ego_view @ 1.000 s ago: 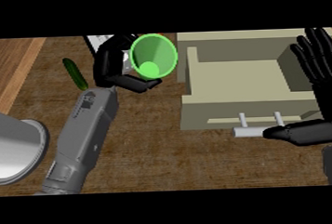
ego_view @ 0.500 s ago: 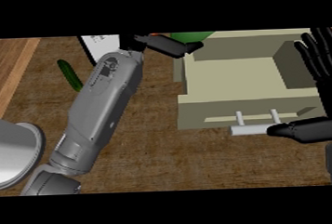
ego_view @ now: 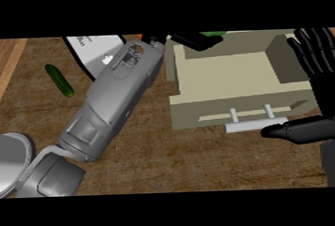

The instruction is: Pick up the cup, place it into the drawer and close the drawer

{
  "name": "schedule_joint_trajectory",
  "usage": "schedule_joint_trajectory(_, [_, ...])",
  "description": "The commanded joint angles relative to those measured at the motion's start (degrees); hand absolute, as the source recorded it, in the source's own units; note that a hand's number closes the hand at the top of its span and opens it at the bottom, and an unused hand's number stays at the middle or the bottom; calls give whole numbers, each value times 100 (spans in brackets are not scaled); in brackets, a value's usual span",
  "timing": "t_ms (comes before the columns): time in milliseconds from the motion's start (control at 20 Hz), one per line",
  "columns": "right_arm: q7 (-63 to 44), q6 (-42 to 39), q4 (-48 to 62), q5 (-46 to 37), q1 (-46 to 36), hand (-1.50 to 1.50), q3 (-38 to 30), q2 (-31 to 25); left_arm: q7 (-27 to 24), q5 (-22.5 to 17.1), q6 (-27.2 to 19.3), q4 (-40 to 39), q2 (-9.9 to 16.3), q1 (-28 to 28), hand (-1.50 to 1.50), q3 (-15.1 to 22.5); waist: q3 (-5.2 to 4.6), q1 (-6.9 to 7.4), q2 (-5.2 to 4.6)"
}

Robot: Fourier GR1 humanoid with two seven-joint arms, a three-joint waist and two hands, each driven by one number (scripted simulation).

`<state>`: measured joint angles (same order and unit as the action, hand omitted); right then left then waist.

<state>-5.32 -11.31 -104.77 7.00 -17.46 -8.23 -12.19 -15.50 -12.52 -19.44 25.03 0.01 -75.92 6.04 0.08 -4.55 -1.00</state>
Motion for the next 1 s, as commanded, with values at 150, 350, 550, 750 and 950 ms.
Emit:
schedule_joint_trajectory(150, [110, -224, 209, 142, -133, -150, 53, -36, 273, -325, 361, -793, -1, -36, 150, 781, 9, -352, -93])
schedule_joint_trajectory(350, [159, -163, 323, 57, -385, -150, 166, 50, 370, -369, 541, -917, -1, -39, 150, 1129, 8, -525, -156])
schedule_joint_trajectory(550, [27, -288, 314, 158, -565, -150, 183, -50, 162, -476, 420, -811, -1, 262, -150, 1451, 3, -664, -157])
schedule_joint_trajectory(750, [78, -578, 383, 488, -752, -150, 426, 117, -7, -1016, 372, -590, -1, 301, -150, 1226, -1, -801, -238])
schedule_joint_trajectory(950, [46, -1312, 213, 985, -581, 150, 853, 111, -540, -1504, 562, -322, -1, 512, -150, 1049, -8, -849, -215])
